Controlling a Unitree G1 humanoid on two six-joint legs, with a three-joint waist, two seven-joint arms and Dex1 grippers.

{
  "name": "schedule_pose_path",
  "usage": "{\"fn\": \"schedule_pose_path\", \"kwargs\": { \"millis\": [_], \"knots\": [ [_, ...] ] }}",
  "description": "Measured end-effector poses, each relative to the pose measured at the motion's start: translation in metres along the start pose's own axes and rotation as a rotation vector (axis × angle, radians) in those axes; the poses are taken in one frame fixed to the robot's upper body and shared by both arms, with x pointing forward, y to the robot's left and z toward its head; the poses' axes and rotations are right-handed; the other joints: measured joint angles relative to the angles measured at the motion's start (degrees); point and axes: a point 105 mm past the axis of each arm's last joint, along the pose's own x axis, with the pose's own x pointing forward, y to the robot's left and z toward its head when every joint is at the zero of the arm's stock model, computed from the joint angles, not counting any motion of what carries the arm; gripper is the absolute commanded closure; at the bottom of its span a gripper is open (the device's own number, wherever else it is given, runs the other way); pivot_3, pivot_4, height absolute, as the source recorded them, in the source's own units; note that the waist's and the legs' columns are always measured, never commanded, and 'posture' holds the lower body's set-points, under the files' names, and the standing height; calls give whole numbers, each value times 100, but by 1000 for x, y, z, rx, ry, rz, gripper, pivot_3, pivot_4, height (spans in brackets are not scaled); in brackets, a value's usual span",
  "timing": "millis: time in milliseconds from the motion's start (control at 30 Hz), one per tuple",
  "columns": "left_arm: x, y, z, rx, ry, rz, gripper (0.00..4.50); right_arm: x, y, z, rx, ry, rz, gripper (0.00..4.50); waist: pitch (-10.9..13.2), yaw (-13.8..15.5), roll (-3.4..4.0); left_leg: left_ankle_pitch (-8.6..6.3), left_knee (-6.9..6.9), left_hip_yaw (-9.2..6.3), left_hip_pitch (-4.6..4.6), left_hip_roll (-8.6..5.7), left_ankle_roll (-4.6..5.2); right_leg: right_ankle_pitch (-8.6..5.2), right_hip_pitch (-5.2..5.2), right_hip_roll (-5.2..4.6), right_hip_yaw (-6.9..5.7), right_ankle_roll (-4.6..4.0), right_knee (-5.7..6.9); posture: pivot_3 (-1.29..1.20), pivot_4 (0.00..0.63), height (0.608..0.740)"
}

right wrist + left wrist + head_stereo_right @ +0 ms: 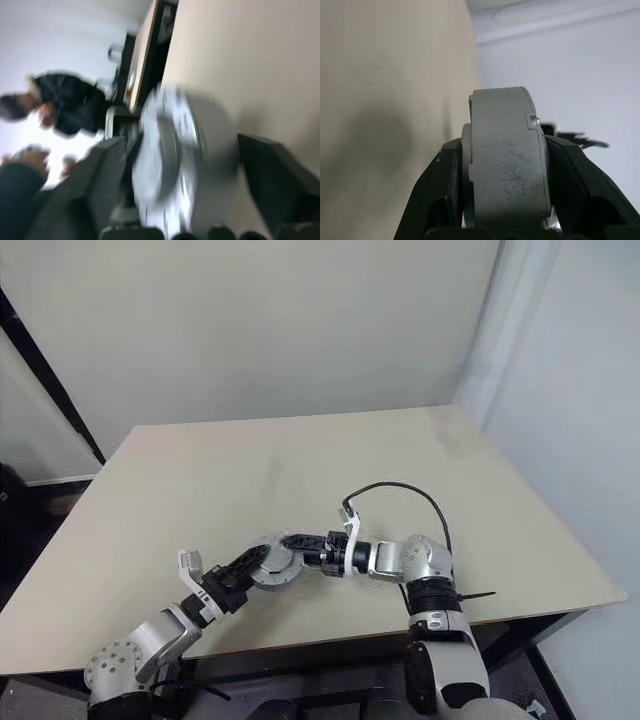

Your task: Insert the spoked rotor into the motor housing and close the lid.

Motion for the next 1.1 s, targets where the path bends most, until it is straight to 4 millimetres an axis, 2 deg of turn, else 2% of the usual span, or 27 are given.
{"fn": "schedule_pose_path", "kwargs": {
  "millis": [233,333,400,533,600,800,967,1100],
  "knots": [
    [0,1,9,20,-61,11,2527,-1,-2,10,-69,-63,-26,89,0,5,0,0,2,0,0,-2,1,-3,1,0,3,-6,-2,0,0,740],
    [-2,5,23,88,-110,53,2527,-4,-6,19,-187,-141,-63,89,0,2,0,0,0,0,1,1,0,-3,0,4,3,-6,0,0,0,740],
    [-7,6,39,158,-158,94,2527,-6,-9,21,-289,-165,-99,89,0,0,0,0,0,1,0,5,-1,-3,-2,8,3,-7,0,0,0,740],
    [-23,6,82,360,-283,213,2527,-8,-7,14,-587,-130,-134,89,0,2,0,-1,-2,3,-1,4,-4,-3,-5,9,7,-6,-2,0,0,740],
    [-28,6,97,445,-332,256,2527,-8,-4,9,-722,-101,-134,89,0,4,0,-3,-1,4,0,0,-6,0,-4,8,12,-1,-3,0,0,740],
    [-45,29,135,707,-430,494,2527,-4,1,-9,-1075,-17,-102,89,0,28,-13,-3,-1,1,0,-2,-8,1,-1,9,14,1,-3,0,0,740],
    [-52,46,155,810,-488,639,2527,-5,-5,-18,-1184,32,-111,89,4,126,-42,-3,2,1,0,0,-8,3,-3,9,14,2,-2,0,0,740],
    [-53,56,160,850,-489,699,2527,-4,-5,-20,-1216,43,-112,89,3,135,-52,-3,1,-5,1,-2,-8,4,1,9,12,2,-1,0,0,740]
  ]
}}
